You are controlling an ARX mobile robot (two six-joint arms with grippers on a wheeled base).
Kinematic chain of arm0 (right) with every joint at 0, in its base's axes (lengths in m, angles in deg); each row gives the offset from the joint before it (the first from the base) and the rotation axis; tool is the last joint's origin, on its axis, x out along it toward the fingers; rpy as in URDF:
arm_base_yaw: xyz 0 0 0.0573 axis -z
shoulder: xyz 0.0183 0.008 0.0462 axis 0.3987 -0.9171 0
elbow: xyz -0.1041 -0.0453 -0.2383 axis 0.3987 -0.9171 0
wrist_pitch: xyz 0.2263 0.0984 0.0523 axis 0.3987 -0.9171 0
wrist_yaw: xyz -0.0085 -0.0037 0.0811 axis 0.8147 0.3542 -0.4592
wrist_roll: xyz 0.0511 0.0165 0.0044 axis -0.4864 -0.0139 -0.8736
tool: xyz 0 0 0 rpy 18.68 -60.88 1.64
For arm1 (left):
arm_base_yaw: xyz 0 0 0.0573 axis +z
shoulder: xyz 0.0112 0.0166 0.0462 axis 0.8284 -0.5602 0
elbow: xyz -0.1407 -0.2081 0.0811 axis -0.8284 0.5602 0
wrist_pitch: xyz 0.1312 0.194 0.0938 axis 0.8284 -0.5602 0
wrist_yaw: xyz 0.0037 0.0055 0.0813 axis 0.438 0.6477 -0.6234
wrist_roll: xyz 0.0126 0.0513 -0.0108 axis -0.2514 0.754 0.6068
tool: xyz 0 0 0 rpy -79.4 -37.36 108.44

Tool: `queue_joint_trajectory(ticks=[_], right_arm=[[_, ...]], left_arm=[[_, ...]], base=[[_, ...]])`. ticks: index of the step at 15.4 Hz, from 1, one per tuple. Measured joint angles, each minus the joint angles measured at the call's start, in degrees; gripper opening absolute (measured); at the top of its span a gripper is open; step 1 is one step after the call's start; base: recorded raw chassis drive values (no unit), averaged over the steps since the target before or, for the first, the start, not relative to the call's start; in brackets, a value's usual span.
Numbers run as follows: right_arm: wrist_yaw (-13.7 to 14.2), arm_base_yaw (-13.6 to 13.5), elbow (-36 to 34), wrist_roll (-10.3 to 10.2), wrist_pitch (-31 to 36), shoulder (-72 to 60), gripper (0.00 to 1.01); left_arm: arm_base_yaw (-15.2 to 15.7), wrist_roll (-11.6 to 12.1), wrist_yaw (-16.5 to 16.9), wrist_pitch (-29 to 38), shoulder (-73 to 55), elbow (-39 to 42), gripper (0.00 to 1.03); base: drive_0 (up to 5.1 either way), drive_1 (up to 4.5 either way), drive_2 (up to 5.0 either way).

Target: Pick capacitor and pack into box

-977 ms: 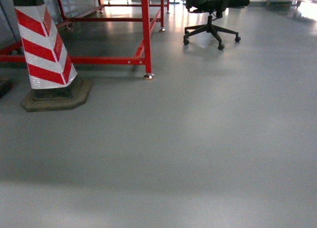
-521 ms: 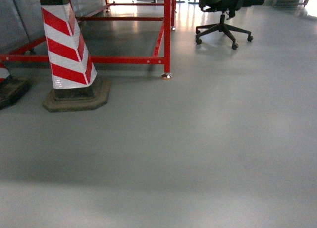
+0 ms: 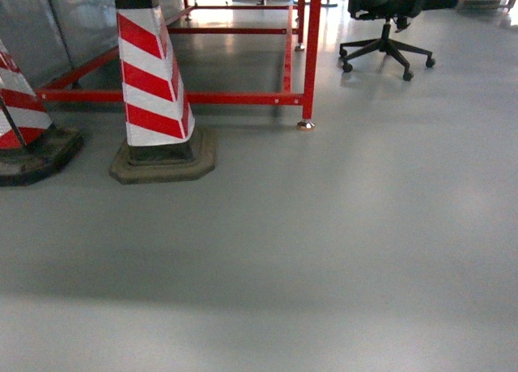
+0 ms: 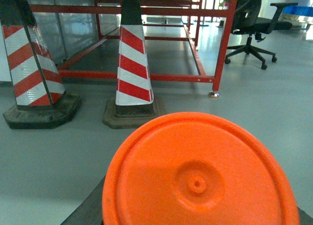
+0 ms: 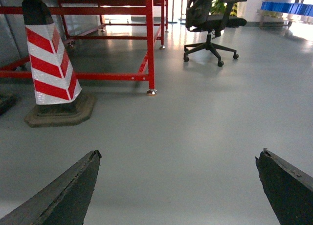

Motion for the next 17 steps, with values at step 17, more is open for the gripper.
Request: queue_joint_trajectory(ticks=[17], right_arm=[[0.0, 0.0, 0.0, 0.0, -0.1, 0.0, 0.98]], left_arm=[[0.0, 0.0, 0.0, -0.1, 0.0, 0.0, 0.43]], base=[[-5.0, 2.44, 2.4]])
